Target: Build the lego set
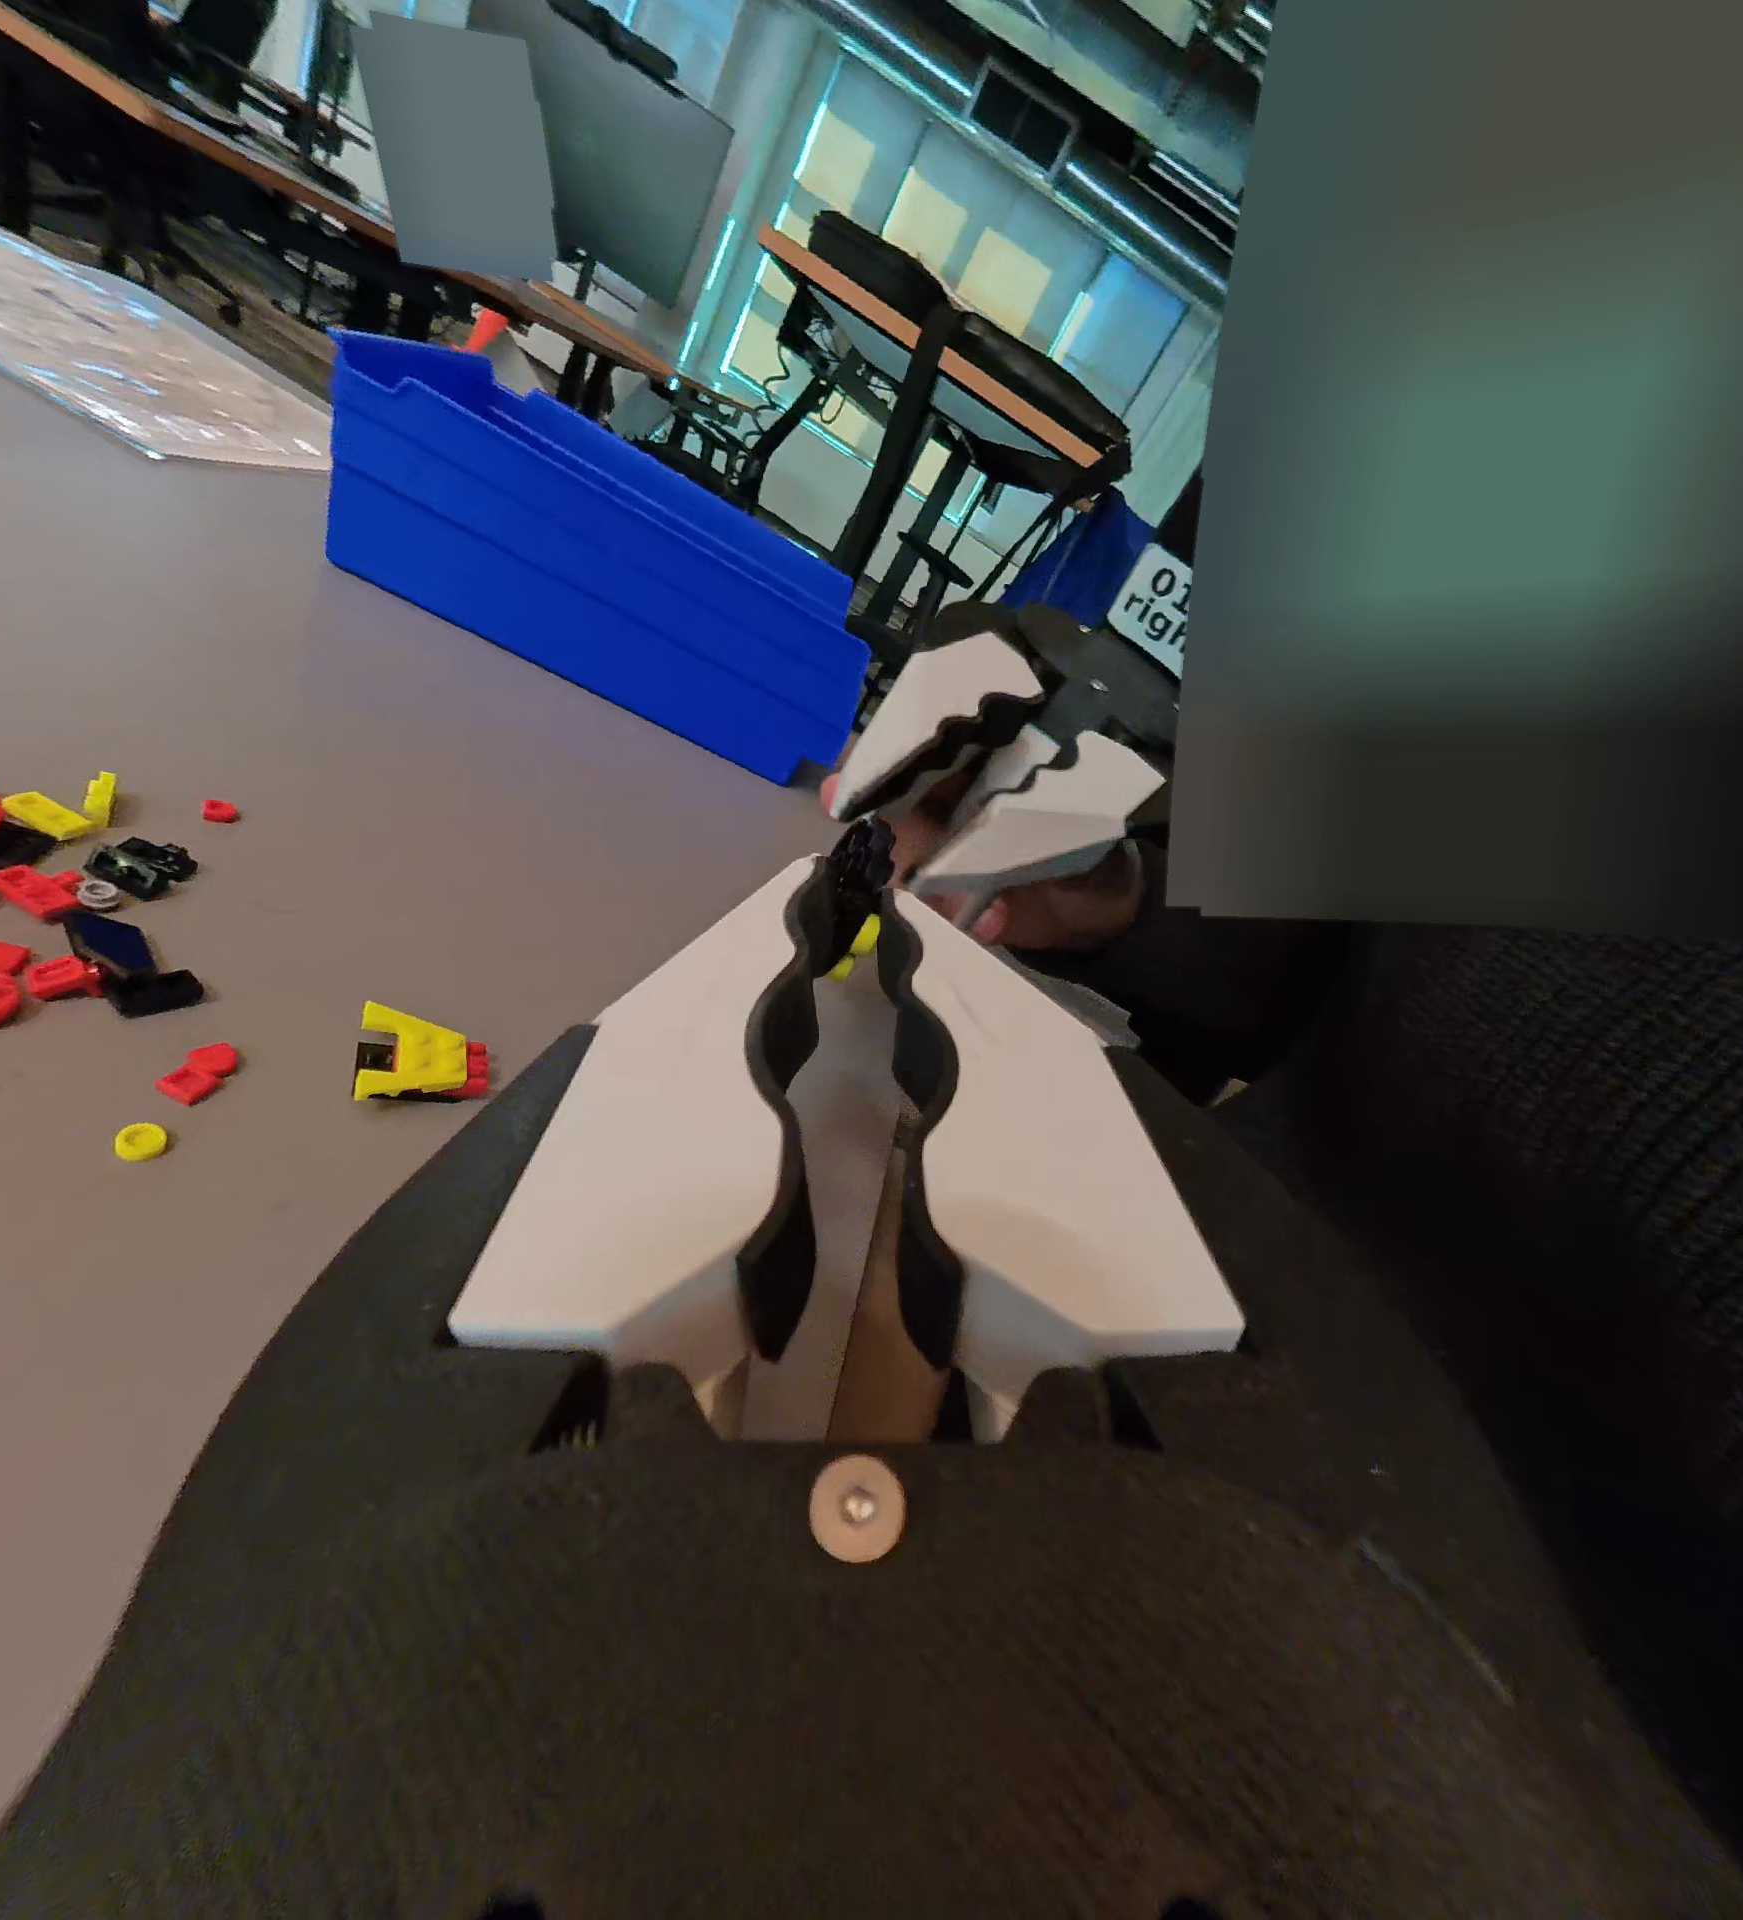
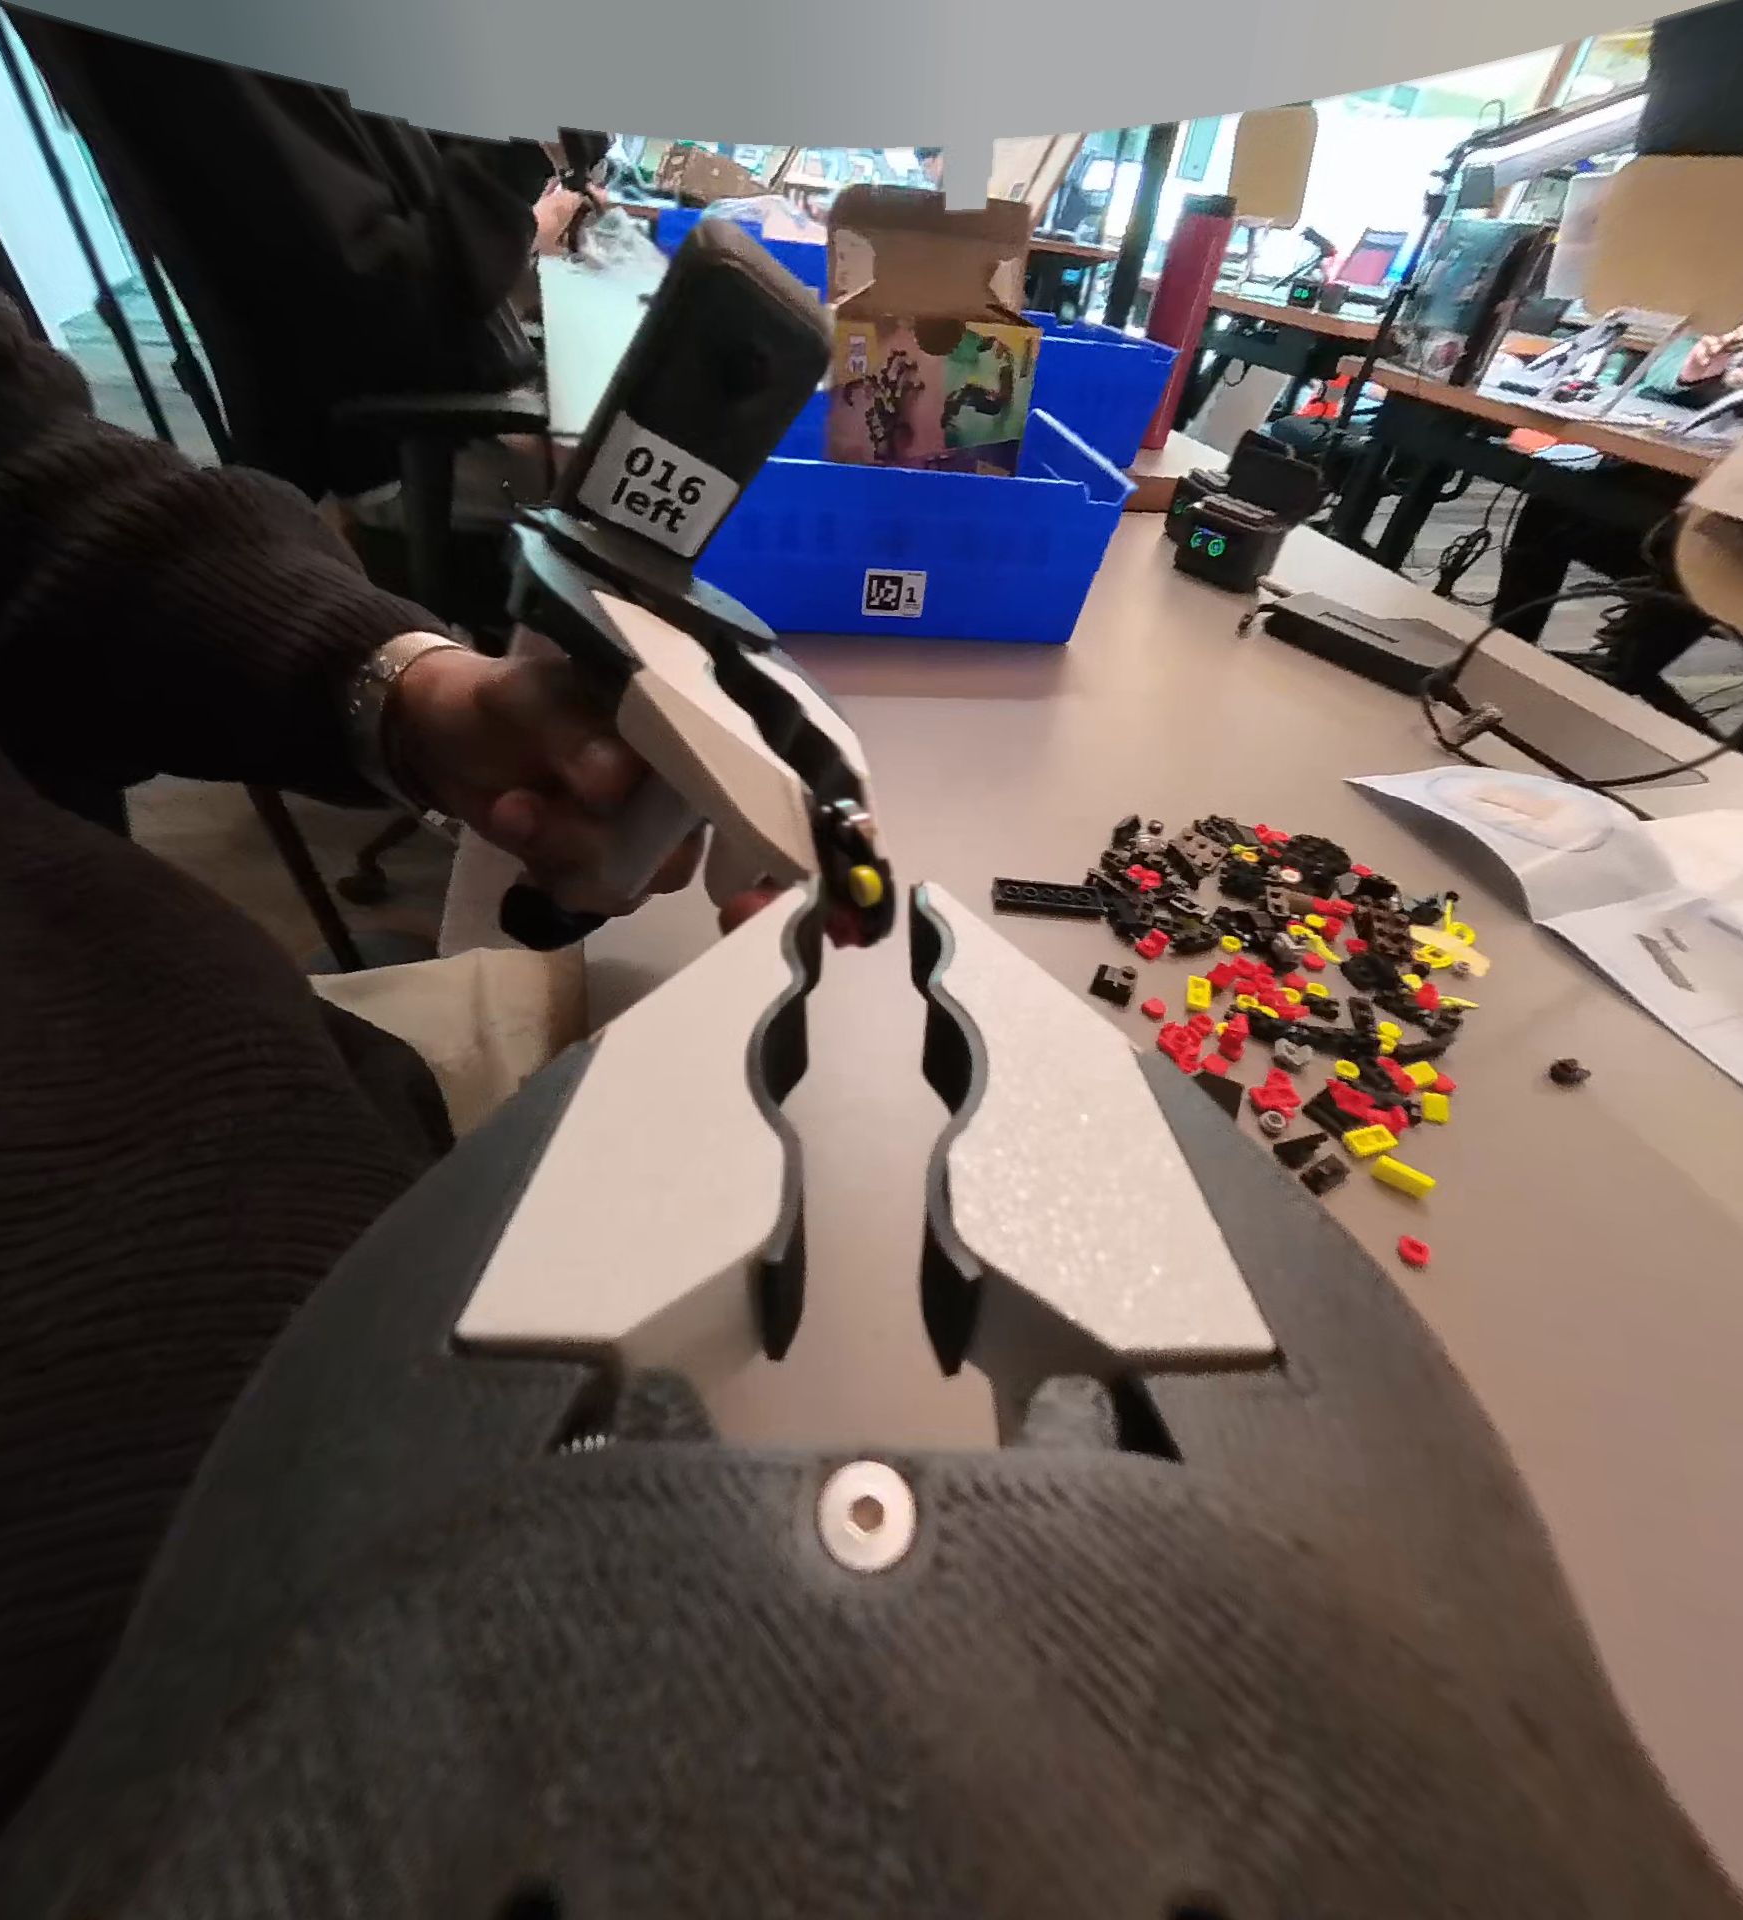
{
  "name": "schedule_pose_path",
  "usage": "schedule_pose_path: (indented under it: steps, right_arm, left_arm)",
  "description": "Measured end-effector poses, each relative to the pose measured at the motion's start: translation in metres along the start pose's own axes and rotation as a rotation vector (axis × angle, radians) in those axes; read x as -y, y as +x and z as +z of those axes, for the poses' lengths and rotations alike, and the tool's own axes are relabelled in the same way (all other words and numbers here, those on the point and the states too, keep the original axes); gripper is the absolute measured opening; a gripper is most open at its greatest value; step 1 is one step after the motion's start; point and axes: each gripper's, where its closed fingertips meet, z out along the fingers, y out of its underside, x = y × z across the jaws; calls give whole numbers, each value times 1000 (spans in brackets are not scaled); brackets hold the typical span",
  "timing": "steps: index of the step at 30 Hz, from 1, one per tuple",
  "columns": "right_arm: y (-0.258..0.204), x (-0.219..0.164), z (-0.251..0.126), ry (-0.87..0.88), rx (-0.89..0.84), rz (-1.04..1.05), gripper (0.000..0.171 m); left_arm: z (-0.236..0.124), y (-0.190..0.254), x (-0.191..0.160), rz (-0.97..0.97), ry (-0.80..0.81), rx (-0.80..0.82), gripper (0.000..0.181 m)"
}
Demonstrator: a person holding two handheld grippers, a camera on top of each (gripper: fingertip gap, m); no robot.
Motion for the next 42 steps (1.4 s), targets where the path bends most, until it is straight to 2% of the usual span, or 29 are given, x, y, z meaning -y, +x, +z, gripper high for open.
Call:
schedule_pose_path:
  steps: [3, 10, 13, 15, 20, 24, 29, 33, 35, 39, 42]
  right_arm:
    - [-5, -3, 3, -16, 19, 8, 21]
    - [9, -10, 8, -67, -73, -21, 17]
    - [25, -13, 15, -94, -142, -8, 11]
    - [38, -16, 21, -94, -168, 33, 1]
    - [57, -32, 37, -68, -42, 221, 9]
    - [75, -45, 43, -115, -12, 210, 10]
    - [103, -41, 50, -173, -53, 51, 12]
    - [115, -37, 51, -171, -47, 54, 8]
    - [116, -38, 48, -179, -53, 43, 6]
    - [112, -45, 43, -258, -127, -115, 3]
    - [104, -52, 41, -303, -105, -105, 1]
  left_arm:
    - [1, -2, -3, -5, -18, 9, 3]
    - [5, -16, -1, -76, 22, 104, 3]
    - [6, -34, 5, -119, 84, 208, 3]
    - [5, -45, 6, -138, 88, 233, 3]
    - [7, -82, 6, -261, 70, 237, 3]
    - [11, -100, 5, -362, 1, 160, 3]
    - [18, -121, 24, -207, -93, 182, 3]
    - [22, -127, 33, -141, -115, 188, 3]
    - [25, -127, 32, -126, -123, 197, 3]
    - [27, -123, 24, -170, -121, 225, 3]
    - [26, -122, 16, -159, -152, 245, 3]
